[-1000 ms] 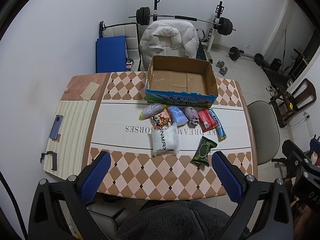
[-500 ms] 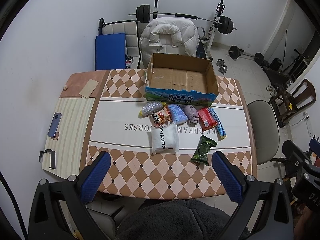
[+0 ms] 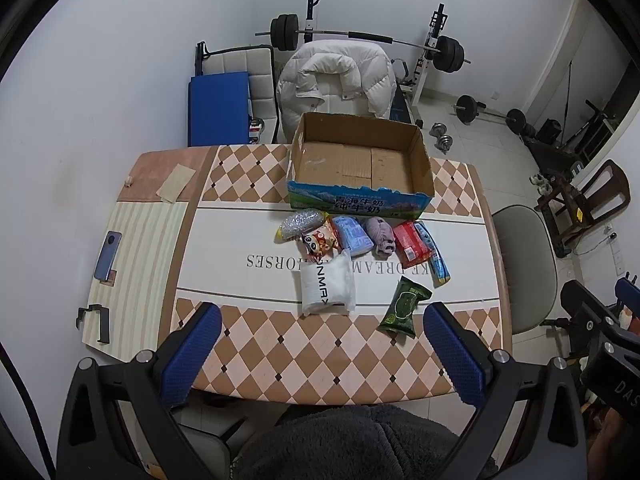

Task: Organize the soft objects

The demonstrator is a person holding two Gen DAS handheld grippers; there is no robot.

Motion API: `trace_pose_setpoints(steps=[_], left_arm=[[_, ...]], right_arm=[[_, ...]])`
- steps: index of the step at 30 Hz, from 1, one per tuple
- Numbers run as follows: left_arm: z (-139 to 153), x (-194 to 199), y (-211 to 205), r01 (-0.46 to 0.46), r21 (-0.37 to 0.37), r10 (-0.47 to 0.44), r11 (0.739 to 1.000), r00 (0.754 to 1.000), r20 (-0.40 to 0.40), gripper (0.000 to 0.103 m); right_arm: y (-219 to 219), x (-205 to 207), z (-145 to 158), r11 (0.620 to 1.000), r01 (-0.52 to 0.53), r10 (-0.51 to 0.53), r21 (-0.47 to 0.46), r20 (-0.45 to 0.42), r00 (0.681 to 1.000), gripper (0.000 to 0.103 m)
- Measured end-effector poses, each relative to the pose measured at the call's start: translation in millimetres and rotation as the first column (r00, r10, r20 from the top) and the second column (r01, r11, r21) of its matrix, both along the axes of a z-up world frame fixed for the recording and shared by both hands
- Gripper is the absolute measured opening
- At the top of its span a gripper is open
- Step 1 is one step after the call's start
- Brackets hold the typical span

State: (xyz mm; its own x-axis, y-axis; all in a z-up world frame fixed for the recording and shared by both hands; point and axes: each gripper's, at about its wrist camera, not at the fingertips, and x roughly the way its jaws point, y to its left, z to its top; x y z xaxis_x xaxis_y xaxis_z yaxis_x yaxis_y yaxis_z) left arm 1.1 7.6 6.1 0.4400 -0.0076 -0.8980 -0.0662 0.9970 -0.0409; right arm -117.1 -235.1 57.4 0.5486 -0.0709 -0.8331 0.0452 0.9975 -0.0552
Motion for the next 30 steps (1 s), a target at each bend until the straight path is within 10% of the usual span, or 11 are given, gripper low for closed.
trace_pose_setpoints(steps=[30], left_arm=[[-1.2,0.1,4.8,-0.006,-0.007,0.006,1.0,1.0,0.001,0.103]], right_arm=[[-4.8,10.1,-4.0,1.0,-0.005,0.005,0.001,-0.009,1.0,0.103]])
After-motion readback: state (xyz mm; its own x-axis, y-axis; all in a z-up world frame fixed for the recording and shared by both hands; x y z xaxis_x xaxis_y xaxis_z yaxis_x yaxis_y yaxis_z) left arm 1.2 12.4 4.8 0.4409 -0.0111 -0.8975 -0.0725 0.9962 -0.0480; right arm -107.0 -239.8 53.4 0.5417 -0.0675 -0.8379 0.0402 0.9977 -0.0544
